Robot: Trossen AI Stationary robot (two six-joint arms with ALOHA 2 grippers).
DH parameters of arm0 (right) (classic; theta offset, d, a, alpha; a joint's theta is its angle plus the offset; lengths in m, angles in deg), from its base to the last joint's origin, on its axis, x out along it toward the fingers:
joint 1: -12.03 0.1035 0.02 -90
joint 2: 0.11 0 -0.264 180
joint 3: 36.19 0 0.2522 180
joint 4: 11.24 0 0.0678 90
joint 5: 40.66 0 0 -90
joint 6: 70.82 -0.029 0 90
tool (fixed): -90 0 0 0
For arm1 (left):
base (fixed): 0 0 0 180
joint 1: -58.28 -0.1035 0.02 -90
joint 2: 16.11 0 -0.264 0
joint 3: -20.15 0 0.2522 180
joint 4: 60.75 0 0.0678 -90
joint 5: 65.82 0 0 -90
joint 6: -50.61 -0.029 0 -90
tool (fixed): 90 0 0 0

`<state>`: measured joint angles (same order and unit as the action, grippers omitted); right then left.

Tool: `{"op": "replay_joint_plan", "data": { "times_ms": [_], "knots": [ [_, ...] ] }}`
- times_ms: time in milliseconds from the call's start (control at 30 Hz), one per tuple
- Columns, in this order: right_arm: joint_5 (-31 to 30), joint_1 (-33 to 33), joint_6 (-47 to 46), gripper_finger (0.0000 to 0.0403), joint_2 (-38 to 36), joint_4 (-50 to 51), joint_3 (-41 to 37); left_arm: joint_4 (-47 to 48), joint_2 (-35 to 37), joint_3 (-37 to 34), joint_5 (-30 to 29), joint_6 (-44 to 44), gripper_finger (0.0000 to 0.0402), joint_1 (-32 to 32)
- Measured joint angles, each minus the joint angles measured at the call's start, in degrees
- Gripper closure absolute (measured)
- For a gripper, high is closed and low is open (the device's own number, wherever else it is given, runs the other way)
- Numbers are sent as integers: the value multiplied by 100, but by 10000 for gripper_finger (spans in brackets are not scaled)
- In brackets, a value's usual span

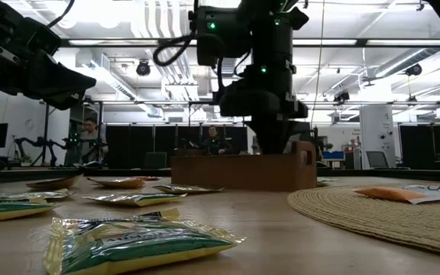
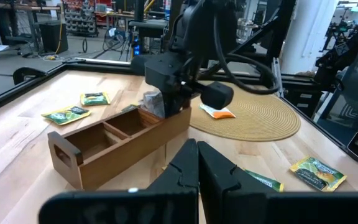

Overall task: Pick & Place Tea
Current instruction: Put the white tea bag into the right section of the wooden organizer, then adjust the white tea bags in the wooden organizer

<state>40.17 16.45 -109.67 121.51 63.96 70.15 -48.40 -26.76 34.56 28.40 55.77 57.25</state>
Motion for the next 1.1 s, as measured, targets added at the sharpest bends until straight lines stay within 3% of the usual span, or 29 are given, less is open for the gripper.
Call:
{"op": "replay_joint_plan", "data": {
  "times_ms": [1100],
  "knots": [
    [219, -48, 201, 394, -161, 455, 450, 0, 1, 1, 1, 0, 402, 0]
  ]
}}
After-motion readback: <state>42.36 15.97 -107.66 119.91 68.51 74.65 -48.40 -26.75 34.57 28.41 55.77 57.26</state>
